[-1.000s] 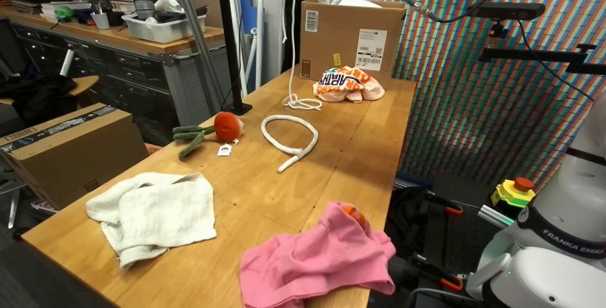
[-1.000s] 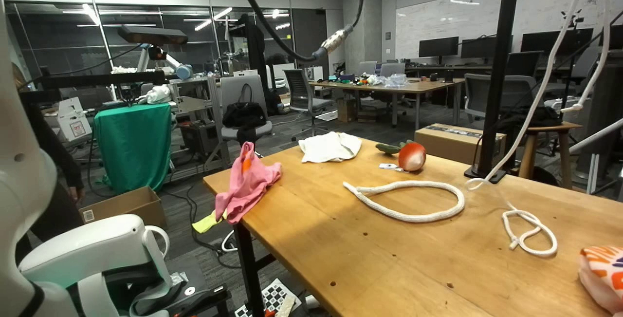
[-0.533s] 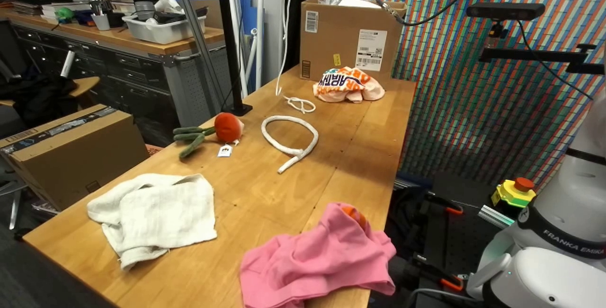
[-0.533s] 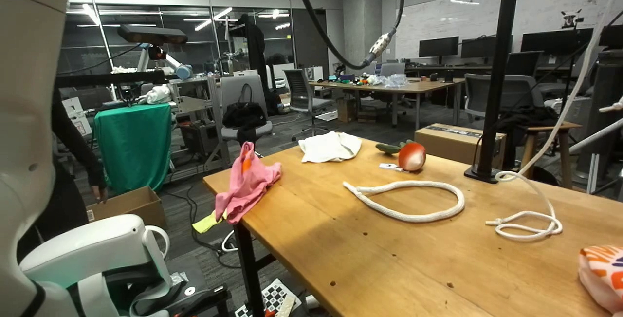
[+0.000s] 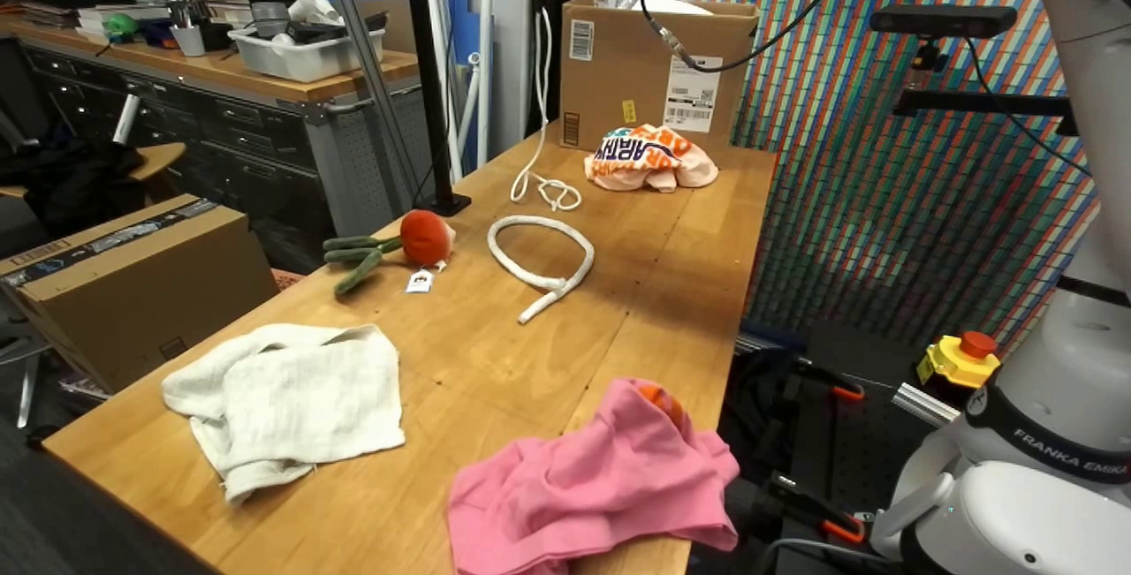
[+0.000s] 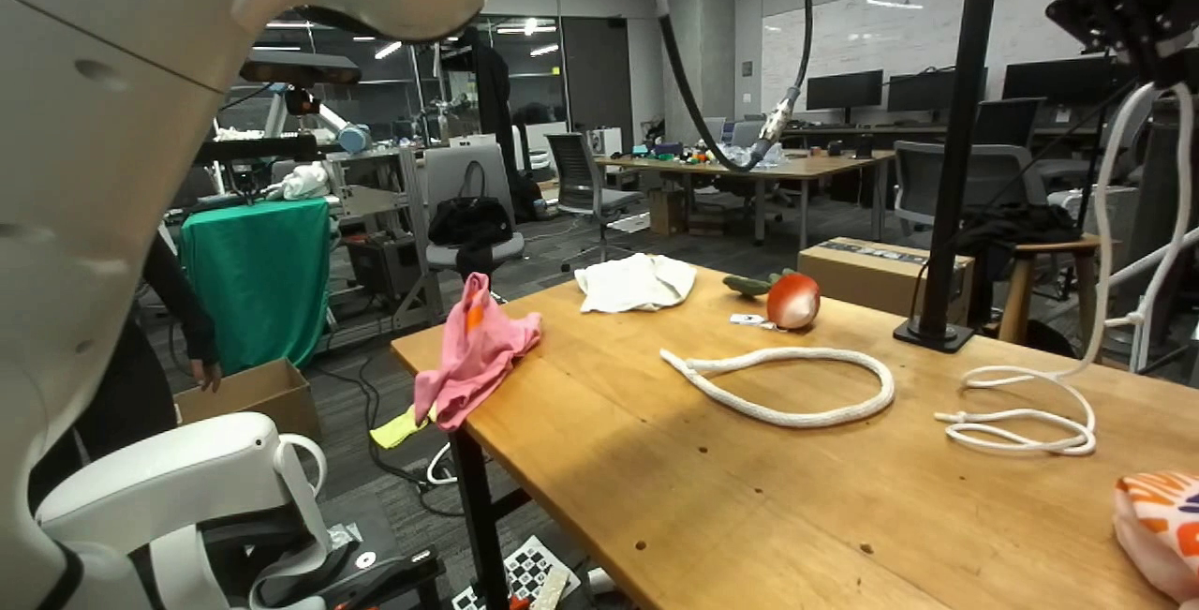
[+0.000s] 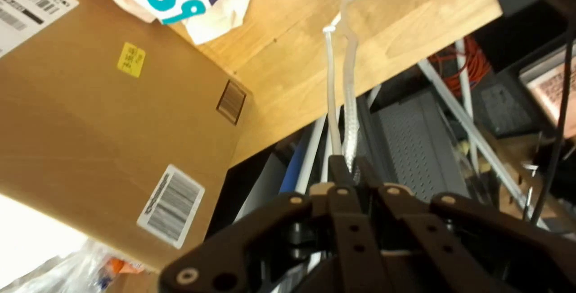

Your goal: Move the peach shirt to the right, move the white towel and pink shirt to the left, move the radish backwards, move the long white rope to the right

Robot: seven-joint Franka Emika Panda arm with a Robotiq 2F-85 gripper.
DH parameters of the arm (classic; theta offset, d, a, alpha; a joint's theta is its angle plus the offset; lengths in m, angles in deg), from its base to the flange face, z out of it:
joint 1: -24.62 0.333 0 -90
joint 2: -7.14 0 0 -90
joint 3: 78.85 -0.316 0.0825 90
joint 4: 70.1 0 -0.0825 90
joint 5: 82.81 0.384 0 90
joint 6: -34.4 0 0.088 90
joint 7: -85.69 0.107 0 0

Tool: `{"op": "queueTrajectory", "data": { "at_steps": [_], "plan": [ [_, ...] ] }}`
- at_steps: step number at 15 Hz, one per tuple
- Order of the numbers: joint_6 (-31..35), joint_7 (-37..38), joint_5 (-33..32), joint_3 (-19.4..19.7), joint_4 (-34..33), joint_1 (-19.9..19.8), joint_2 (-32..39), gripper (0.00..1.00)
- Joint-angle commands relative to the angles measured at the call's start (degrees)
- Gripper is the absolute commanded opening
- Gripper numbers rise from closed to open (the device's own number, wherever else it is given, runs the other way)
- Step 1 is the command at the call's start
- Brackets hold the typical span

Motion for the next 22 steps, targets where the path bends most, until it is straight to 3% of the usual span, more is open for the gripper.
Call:
{"op": "queueTrajectory", "data": {
  "at_steps": [1, 7, 16, 17, 18, 19, 22],
  "plan": [
    [-9.3, -8.9, 7.9, -2.3, -9.1, -2.9, 5.2, 0.08],
    [-19.1, -14.8, 13.2, -3.1, -15.3, -4.6, 9.3, 0.08],
    [-16.9, -15.9, 14.2, -5.1, -19.7, -5.3, 12.2, 0.09],
    [-17.2, -16.0, 14.1, -5.2, -19.8, -5.3, 12.2, 0.12],
    [-17.9, -16.2, 13.9, -5.1, -19.8, -5.4, 12.2, 0.35],
    [-18.0, -15.8, 14.0, -5.1, -19.8, -5.4, 12.3, 0.37],
    [-18.6, -15.7, 14.1, -5.2, -19.8, -5.8, 12.5, 0.59]
  ]
}}
